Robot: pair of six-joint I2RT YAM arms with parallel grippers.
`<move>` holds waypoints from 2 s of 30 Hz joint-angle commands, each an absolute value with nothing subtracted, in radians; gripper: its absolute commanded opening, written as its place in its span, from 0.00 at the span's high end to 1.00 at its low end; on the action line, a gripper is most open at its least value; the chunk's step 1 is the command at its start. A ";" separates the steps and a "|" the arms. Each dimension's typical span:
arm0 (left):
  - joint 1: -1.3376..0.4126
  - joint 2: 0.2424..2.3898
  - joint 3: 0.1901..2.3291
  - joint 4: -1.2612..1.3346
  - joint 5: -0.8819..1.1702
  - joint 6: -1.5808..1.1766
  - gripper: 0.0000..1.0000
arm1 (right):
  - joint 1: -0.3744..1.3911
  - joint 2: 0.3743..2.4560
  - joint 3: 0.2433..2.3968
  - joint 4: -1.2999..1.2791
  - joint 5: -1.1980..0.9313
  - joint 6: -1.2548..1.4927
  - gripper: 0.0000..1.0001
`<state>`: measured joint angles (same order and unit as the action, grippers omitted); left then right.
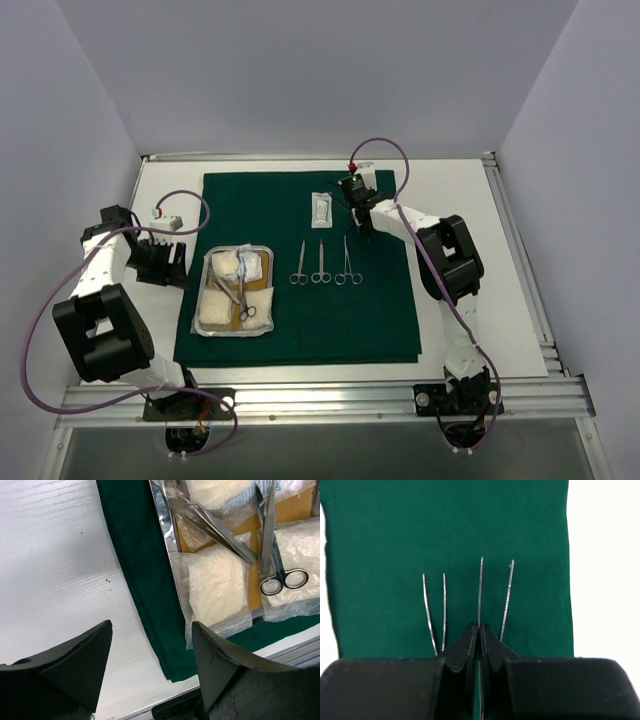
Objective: Open and lay out the surgical kit
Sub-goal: Place the medical item in the surgical kit.
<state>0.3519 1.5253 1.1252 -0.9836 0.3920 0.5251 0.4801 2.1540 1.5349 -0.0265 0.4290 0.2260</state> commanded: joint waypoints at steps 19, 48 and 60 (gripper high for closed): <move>0.348 1.540 1.173 -0.971 0.380 0.522 0.27 | 0.428 2.215 1.603 0.017 0.319 0.141 1.00; 0.350 1.534 1.175 -0.974 0.377 0.526 0.27 | 0.445 2.062 1.601 -0.033 0.331 0.198 0.84; 0.348 1.535 1.170 -0.968 0.403 0.508 0.27 | 0.804 1.798 1.456 -0.012 0.428 0.420 0.87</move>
<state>0.3519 1.5383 1.1324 -0.9833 0.3717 0.5133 0.6918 1.8435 1.5139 -0.0288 0.4107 0.3180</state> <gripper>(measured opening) 0.732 0.139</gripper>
